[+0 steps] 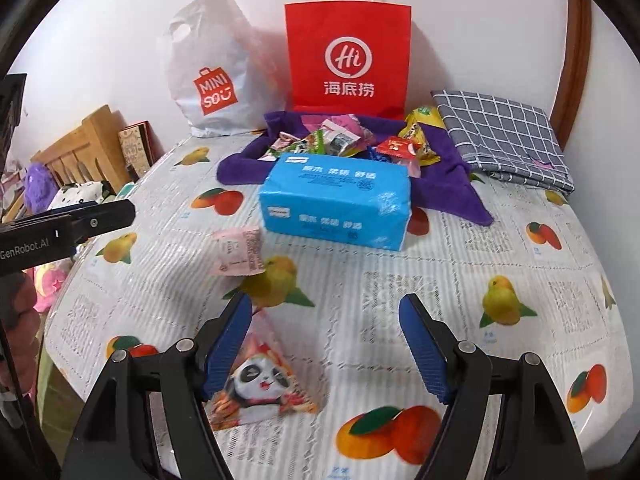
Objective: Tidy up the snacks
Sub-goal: 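Grasp the pink panda snack bag with the right tool, then grasp the pink candy packet with the left tool while the right tool holds the panda bag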
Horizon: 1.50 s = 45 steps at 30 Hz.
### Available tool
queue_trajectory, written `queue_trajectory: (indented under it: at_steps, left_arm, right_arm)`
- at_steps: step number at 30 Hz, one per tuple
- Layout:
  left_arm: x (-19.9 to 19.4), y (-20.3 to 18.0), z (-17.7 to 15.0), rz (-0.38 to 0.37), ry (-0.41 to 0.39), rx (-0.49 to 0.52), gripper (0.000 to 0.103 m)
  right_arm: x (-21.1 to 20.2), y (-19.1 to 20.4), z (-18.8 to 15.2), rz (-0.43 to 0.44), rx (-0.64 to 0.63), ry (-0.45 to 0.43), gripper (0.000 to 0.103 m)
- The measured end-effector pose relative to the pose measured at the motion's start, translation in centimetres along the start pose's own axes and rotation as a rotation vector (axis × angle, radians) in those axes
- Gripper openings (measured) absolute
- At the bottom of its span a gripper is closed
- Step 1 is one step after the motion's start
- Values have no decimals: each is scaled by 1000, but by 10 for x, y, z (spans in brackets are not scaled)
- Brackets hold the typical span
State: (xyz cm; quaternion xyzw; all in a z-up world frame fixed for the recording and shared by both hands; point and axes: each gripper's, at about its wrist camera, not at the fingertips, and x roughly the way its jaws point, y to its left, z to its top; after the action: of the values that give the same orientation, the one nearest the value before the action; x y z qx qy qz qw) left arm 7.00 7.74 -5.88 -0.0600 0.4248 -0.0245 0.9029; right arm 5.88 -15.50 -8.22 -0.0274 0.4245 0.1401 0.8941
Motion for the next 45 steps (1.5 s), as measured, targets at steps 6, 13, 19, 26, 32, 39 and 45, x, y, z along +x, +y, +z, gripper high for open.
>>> queue_trajectory:
  at_steps: [6,13,19,26,32,39,45]
  left_arm:
    - [-8,7,-9,-6,-11,-9,77]
    - [-3,14,-17,-24,2,-26,77]
    - [13,10,-16,-34,23,-15,77]
    - [45,0,-9,-44,71,-12,77]
    - [80,-17,-2,-44,131,0,77]
    - [112,-31,3,-58,173,-2,77]
    - [133,-36,3,-70,203,-27,75]
  right_arm:
    - [0,22,-14,37,-41,25,76]
    - [23,43,-30,45,-97,88,76]
    - [53,41,-36,17,-122,153,53]
    - [47,10,-28,-40,-108,100,45]
    - [48,-38,-8,-145,-58,49,45]
    - [75,-97,3,-233,26,69,45]
    - [93,-111,4,-239,41,86,45]
